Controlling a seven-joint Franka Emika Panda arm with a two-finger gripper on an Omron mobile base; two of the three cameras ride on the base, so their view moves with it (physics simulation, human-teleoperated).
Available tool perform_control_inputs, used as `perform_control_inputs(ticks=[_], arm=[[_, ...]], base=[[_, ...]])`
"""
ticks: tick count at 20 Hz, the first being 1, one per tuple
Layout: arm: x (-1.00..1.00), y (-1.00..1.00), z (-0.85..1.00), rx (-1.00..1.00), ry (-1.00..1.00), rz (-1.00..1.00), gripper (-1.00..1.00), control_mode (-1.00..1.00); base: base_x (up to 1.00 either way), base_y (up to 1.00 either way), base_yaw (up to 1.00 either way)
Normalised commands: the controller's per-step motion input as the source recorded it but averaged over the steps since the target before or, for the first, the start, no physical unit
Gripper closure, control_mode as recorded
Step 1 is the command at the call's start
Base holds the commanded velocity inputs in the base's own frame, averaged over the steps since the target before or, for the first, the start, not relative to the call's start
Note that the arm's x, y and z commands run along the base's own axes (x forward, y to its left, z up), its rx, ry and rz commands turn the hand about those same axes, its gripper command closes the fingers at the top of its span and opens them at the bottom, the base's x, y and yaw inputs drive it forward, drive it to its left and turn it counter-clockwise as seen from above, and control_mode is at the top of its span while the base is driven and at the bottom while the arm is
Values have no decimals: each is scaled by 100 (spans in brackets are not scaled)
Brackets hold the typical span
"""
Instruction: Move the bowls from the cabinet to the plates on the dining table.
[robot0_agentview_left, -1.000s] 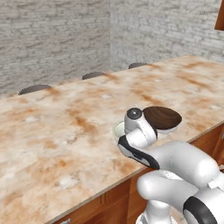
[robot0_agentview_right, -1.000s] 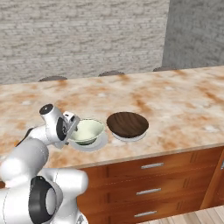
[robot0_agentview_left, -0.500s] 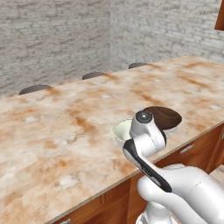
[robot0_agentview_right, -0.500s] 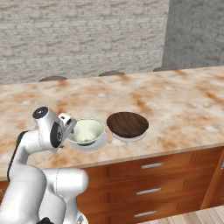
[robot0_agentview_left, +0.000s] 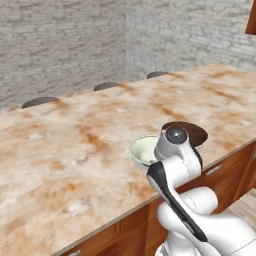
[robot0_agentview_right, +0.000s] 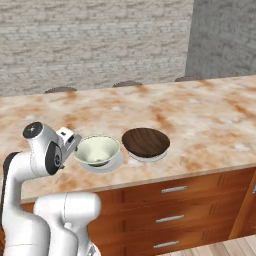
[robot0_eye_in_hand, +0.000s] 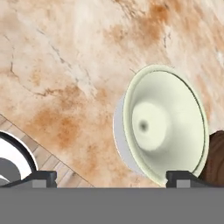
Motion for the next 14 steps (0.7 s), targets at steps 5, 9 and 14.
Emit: perform_control_inputs(ticks=[5, 9, 14], arm=[[-32, -2, 62, 7, -10, -4, -100, -100], [-25, -5, 65, 8, -9, -5, -100, -100], [-24, -9, 64, 9, -11, -5, -100, -100]], base=[[0, 0, 0], [0, 0, 0], [0, 0, 0]])
